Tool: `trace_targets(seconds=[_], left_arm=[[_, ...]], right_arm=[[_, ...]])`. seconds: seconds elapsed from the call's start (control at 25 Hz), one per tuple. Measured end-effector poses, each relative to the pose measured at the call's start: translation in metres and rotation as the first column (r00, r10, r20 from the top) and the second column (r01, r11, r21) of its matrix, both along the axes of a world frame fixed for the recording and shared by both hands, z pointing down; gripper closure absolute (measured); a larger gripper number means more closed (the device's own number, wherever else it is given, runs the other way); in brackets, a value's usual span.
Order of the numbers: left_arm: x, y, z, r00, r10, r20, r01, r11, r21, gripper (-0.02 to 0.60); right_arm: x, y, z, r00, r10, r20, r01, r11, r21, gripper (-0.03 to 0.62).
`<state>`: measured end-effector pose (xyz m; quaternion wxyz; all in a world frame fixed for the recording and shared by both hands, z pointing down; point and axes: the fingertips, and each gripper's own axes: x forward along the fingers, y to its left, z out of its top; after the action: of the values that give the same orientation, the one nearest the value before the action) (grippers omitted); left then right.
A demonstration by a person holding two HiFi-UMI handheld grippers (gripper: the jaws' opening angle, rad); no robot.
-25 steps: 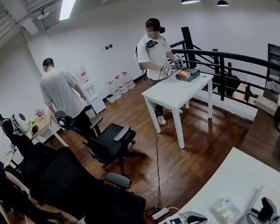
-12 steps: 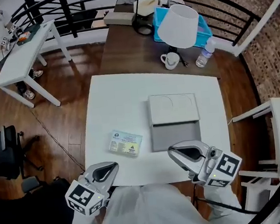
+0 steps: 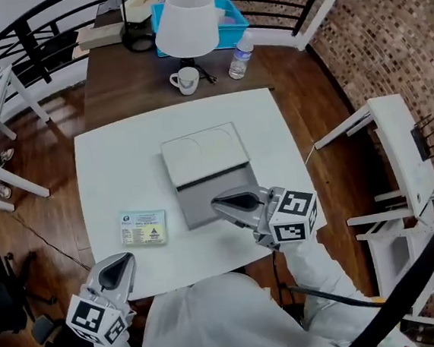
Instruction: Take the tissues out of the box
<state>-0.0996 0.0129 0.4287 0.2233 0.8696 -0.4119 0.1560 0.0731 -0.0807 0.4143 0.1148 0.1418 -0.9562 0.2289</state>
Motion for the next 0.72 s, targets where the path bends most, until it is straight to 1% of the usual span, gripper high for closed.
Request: trace_targets(seconds=[0.04,0.16,0.2,0.24,0.36,0.52,0.6,0.72], left_arm=[[0.003,-0.001,0.0,1.0,0.005,-0.021,-0.005,1.0,-0.013,0.569],[0.012,-0.017,-0.016,0.989,0.053,-0.141,-0.064,0.995,-0.076,0.568],[0.012,-0.022,-0.024,0.984,0.066,-0.167,-0.082,0.993,-0.09,0.569],[0.012,-0.027,-0.03,0.982,0.077,-0.175,-0.095,0.991,-0.095,0.568],[0.017,-0.04,-0.047,0.98,0.127,-0.156,-0.142,0.986,-0.088,0.568],[0.035,-0.055,-0.062,0.971,0.204,-0.128,-0.212,0.976,-0.055,0.569],[0.041,-0.059,-0.065,0.968,0.22,-0.116,-0.227,0.973,-0.045,0.568],[0.044,-0.062,-0.063,0.966,0.228,-0.119,-0.235,0.971,-0.046,0.568]], right_arm=[[0.004,0.0,0.001,1.0,0.002,0.0,-0.002,1.0,-0.005,0.592],[0.012,-0.004,-0.004,1.0,0.003,-0.004,-0.003,1.0,0.005,0.592],[0.013,-0.005,-0.006,1.0,0.0,-0.003,0.0,1.0,0.01,0.592],[0.012,-0.005,-0.007,1.0,-0.004,-0.004,0.004,1.0,0.013,0.592],[0.01,-0.005,-0.008,1.0,-0.02,-0.016,0.02,0.999,0.025,0.592],[0.011,-0.007,-0.012,0.999,-0.029,-0.026,0.03,0.999,0.038,0.592],[0.012,-0.007,-0.01,0.999,-0.029,-0.044,0.031,0.998,0.048,0.592],[0.012,-0.006,-0.008,0.997,-0.037,-0.072,0.041,0.997,0.062,0.592]])
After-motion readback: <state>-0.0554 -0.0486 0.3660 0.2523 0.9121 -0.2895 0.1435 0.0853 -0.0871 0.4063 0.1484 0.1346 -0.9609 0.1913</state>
